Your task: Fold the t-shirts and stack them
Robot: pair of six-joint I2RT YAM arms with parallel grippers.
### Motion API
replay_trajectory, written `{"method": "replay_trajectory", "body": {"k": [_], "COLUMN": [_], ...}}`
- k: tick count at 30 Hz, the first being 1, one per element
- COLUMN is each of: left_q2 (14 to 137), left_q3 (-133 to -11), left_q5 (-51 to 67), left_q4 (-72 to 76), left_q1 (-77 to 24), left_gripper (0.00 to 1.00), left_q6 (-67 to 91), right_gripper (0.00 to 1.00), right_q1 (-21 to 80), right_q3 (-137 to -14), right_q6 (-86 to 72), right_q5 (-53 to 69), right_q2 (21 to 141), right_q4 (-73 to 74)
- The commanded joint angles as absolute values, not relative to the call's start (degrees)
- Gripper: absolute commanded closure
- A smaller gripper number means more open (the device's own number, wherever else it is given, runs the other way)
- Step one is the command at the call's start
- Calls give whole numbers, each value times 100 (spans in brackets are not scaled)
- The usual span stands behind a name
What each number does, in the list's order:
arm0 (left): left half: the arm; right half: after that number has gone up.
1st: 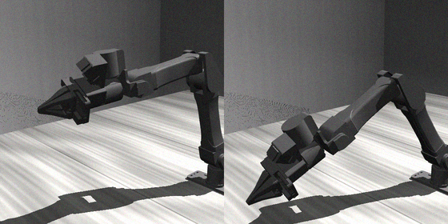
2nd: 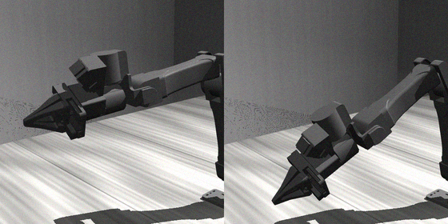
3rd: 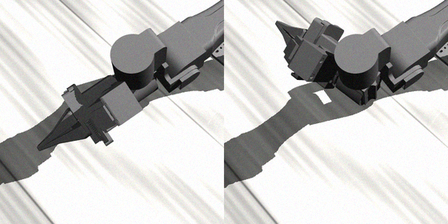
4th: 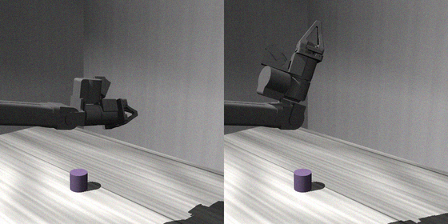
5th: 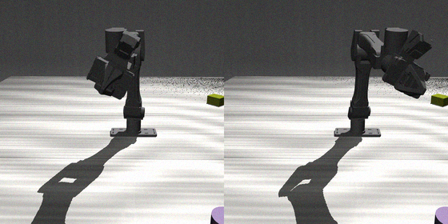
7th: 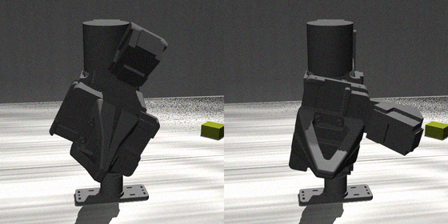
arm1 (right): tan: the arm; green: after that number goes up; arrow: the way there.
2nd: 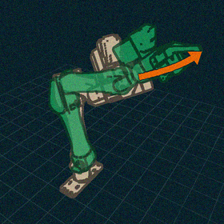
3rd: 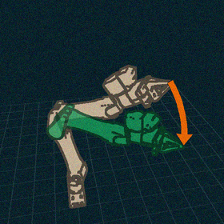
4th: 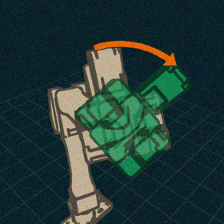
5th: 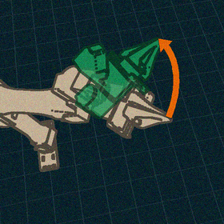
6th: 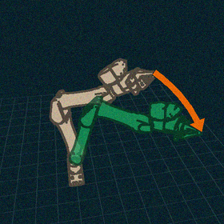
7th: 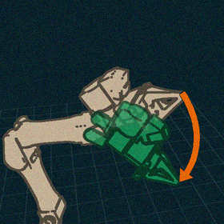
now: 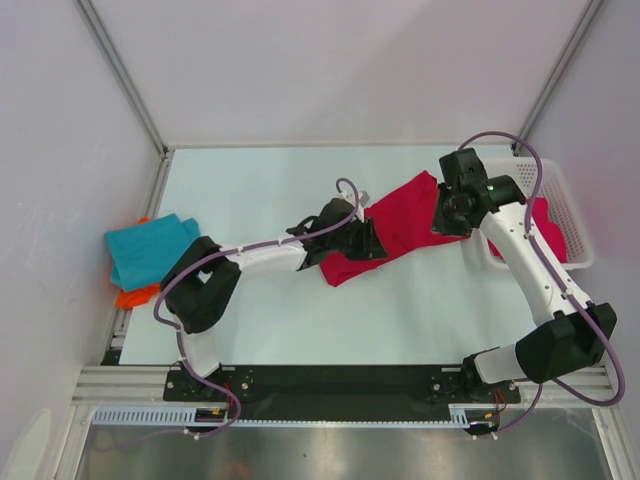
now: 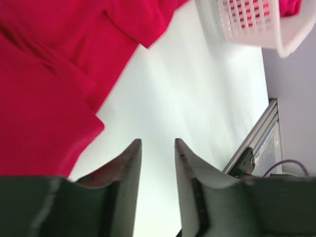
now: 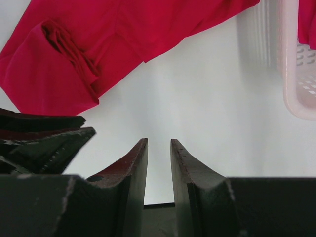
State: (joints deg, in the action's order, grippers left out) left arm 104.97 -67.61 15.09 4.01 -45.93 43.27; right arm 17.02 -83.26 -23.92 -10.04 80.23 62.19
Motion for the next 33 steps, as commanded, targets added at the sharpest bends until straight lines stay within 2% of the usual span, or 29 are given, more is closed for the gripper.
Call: {"method": "replay_trajectory", "body": {"k": [1,5,15,20,26,33], "left_q2": [10767,10583,9721,9554,9352,9229], "left_q3": [-7031,-6970,-6241,-5801,-5414,-5230], "left_q5": [1635,1294,958,993,993,1063], "left_q4": [370,159,44,132,255,272], "left_q1": [-4825,-4773,-3789,-3612,-3437,-3287], "left_gripper": [54,49,48,47,47,46], "left_q6": [4421,4281,3973,4025,4052,4008], "right_gripper": [70,70,70,69,68,67], "right_q1": [1661,1652,1635,1635,1950,2364], "right_q3": [-8271,-8244,-8165,-7955,-6981,-6653], "right_q6": [-2382,-2382,-2391,-2443,-2715,-2830], "right_q5": [-1037,-1037,-976,-792,385,747], "right_q2": [7822,7813,7796,7822,7980,9025], "right_q4": [6108,6091,6038,5854,4713,3736]}}
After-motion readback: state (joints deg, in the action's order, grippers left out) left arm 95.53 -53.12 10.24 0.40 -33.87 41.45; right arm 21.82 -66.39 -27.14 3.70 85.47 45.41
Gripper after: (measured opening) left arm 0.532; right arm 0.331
